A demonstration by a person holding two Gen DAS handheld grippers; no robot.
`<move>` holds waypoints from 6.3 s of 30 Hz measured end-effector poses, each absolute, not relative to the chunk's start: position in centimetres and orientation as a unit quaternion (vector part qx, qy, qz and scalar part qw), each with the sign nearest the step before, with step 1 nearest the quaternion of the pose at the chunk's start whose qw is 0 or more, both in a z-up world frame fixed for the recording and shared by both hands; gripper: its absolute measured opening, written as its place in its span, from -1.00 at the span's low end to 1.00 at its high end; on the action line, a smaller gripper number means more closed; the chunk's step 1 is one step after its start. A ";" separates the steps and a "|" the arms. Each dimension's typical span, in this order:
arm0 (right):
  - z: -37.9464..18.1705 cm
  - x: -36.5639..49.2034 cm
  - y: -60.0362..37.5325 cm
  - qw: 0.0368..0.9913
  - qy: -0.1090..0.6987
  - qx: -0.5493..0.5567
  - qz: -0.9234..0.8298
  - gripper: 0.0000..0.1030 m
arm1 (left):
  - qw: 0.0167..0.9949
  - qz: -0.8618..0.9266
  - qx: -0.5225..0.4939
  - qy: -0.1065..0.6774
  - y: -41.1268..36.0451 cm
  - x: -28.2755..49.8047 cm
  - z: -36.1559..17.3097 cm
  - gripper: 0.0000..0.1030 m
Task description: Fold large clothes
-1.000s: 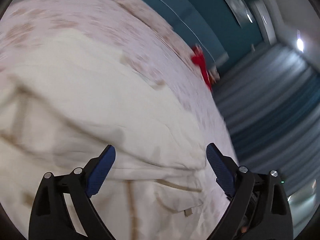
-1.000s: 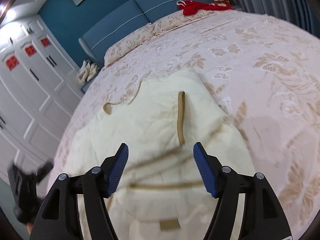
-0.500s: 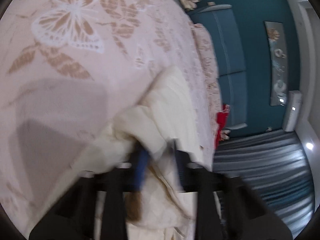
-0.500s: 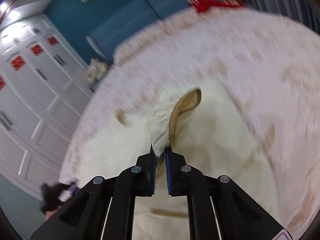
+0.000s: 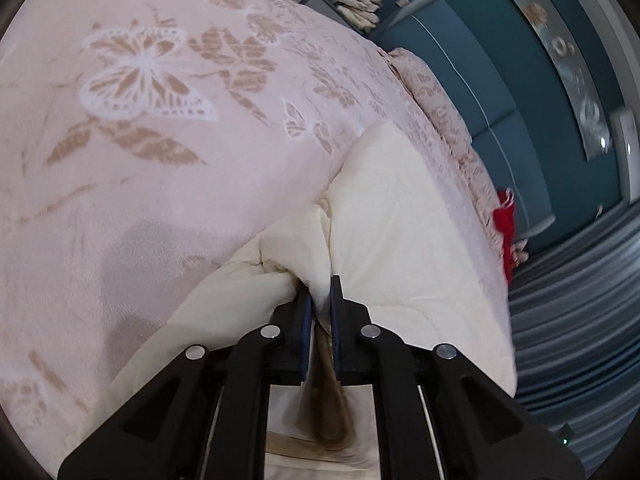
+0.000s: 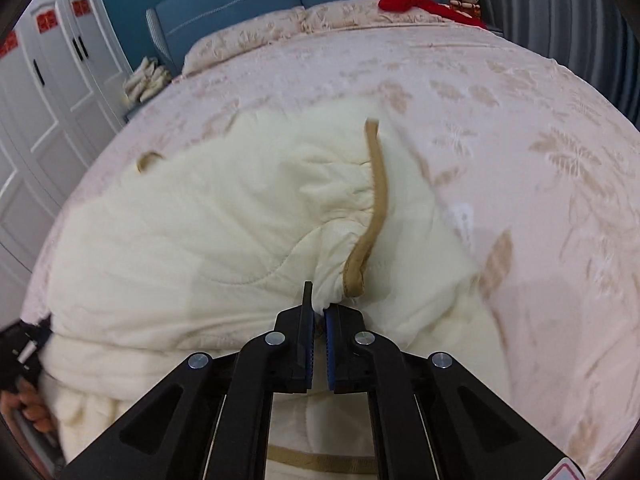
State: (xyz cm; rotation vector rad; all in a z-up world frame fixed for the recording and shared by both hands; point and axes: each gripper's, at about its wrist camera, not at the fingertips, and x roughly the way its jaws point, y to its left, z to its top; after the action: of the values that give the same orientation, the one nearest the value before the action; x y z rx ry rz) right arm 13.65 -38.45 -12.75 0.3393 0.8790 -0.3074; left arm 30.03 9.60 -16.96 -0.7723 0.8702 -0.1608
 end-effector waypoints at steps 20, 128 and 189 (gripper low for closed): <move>-14.6 13.3 -38.4 0.884 0.409 0.171 -0.146 -0.97 | 0.870 -0.066 -0.278 0.402 7.5 29.6 -17.3 -0.80; -9.0 27.2 -40.8 0.901 0.380 0.102 -0.184 -0.69 | 0.855 -0.213 -0.245 0.405 -9.4 45.2 -12.1 -0.22; -15.7 41.2 -23.2 0.888 0.446 0.099 -0.057 -1.00 | 0.892 -0.083 -0.152 0.418 0.4 49.7 -17.7 -0.99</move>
State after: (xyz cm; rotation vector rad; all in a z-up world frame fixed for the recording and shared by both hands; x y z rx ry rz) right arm 41.16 -23.24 -15.74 0.2060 0.9267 -0.1177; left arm 49.65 0.41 -17.74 -0.3156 0.8665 -0.1727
